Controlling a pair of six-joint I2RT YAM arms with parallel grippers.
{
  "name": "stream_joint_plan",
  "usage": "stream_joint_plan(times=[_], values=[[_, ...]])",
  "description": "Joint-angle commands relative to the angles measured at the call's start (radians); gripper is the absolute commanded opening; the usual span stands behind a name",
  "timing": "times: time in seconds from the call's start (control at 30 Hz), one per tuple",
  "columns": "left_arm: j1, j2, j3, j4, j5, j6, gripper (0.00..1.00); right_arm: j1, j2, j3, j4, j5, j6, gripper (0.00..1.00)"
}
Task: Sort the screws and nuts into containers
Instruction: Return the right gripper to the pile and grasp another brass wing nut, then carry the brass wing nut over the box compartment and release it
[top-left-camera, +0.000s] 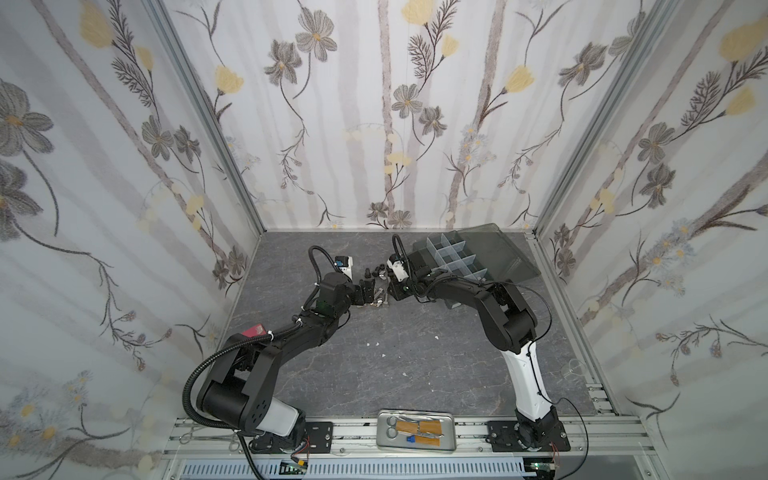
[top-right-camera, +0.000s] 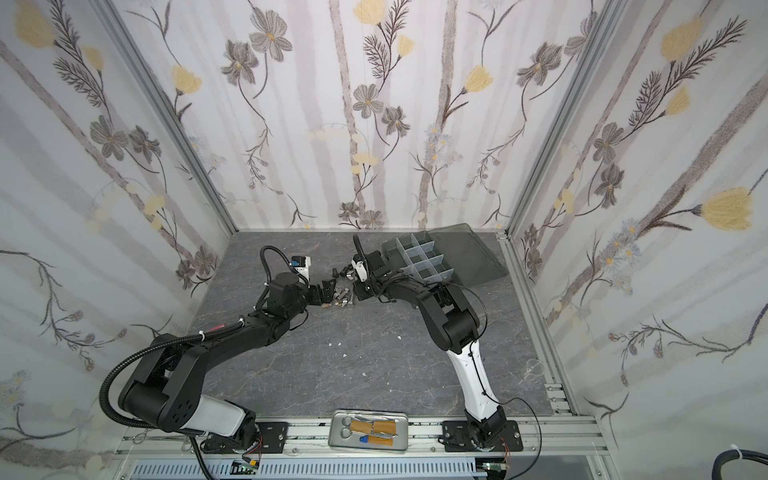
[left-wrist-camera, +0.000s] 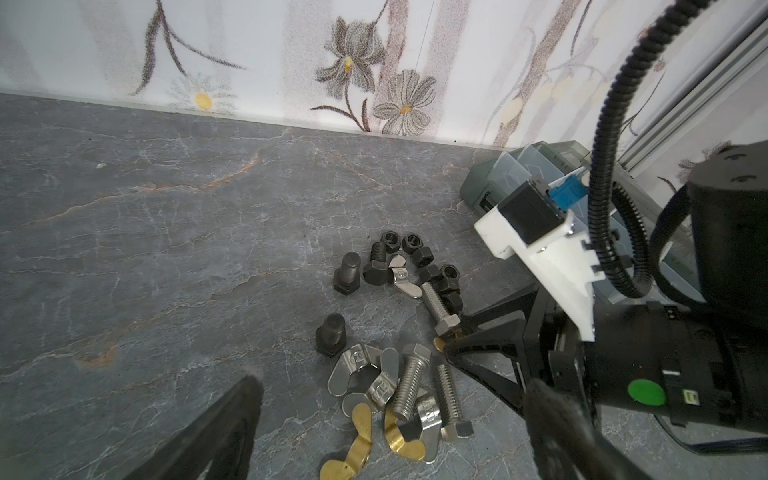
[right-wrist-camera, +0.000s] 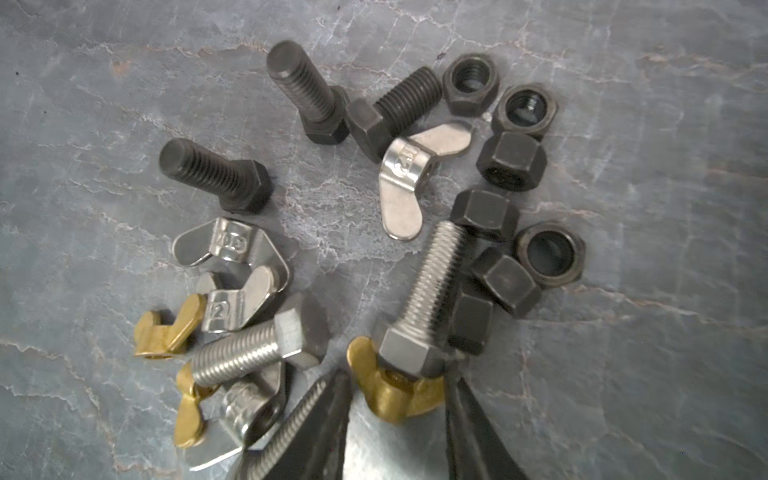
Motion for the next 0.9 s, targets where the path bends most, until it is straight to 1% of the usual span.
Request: stream_joint_plan(times=[0.0, 0.13, 0.27, 0.43, 0.5, 0.77, 0.87], values=[[0.000, 0.008, 0.005, 0.032, 0.000, -0.002, 0.98, 0.000, 0.020, 0.012, -0.019, 0.005, -0.026, 0.38], [0.000, 0.011, 0.007, 0.034, 0.004, -0.007, 0.98, 0.002, 0.038, 0.013, -0.024, 0.025, -0.035, 0.38], [0.000, 0.005, 0.004, 0.039, -0.001, -0.013, 0.98, 0.003, 0.039, 0.002, -0.044, 0.047, -0.057, 0.27], [0.000, 0.012, 0.001, 0.042, -0.001, -0.014, 0.99, 0.004, 0.009, -0.037, -0.054, 0.070, -0.072, 0.21], [0.000, 0.017, 0.004, 0.045, 0.003, -0.019, 0.99, 0.004, -0.013, -0.060, -0.051, 0.069, -0.072, 0.18], [0.000, 0.026, 0.013, 0.060, 0.016, -0.025, 0.99, 0.002, -0.125, -0.138, -0.044, 0.024, -0.047, 0.14], [0.000, 0.023, 0.020, 0.062, 0.019, -0.021, 0.99, -0.004, -0.167, -0.171, -0.035, 0.015, -0.039, 0.08]])
